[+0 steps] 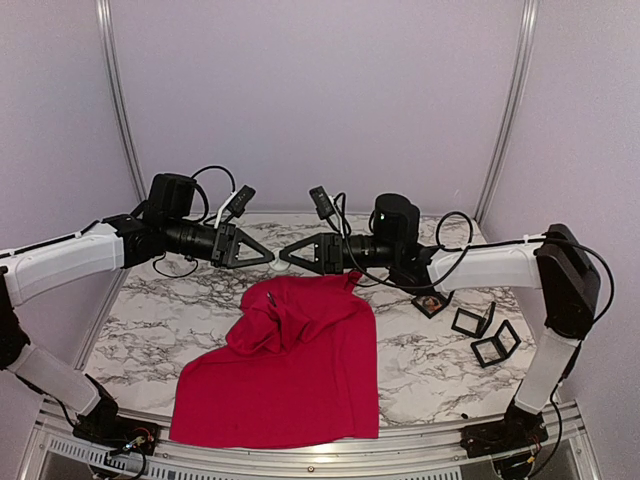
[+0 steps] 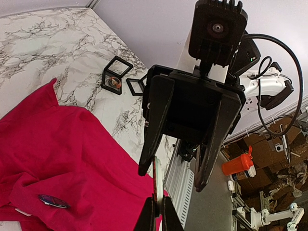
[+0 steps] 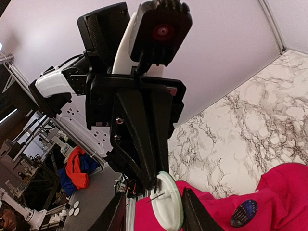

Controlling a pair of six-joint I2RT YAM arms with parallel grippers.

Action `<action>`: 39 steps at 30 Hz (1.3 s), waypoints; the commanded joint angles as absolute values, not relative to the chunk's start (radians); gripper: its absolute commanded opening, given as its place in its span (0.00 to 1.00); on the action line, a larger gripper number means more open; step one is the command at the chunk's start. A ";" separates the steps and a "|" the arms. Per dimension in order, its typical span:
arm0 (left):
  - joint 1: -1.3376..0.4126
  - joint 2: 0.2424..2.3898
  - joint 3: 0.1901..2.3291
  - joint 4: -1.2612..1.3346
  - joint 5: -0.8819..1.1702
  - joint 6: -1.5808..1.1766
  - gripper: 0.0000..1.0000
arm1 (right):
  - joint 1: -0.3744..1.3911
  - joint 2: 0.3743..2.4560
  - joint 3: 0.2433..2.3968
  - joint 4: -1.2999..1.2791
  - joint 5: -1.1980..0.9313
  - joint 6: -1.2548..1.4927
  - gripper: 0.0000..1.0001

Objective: Remove the brooch from the garment
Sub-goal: Close the brooch at the center of the board.

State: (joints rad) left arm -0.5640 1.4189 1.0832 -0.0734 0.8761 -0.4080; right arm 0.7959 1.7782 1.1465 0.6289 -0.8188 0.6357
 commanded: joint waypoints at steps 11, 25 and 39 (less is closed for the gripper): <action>-0.578 1.385 1.070 -0.060 0.893 -0.401 0.00 | 0.790 1.811 1.181 0.676 -0.854 0.674 0.27; -0.589 1.374 1.064 -0.063 0.886 -0.396 0.00 | 0.789 1.812 1.177 0.672 -0.853 0.677 0.15; -0.589 1.376 1.069 -0.074 0.883 -0.389 0.00 | 0.789 1.813 1.182 0.643 -0.848 0.648 0.12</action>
State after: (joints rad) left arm -0.5827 1.3933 1.0752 -0.0723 0.8814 -0.4057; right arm 0.7952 1.7962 1.1473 0.6586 -0.8474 0.6743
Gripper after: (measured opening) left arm 0.026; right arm 0.119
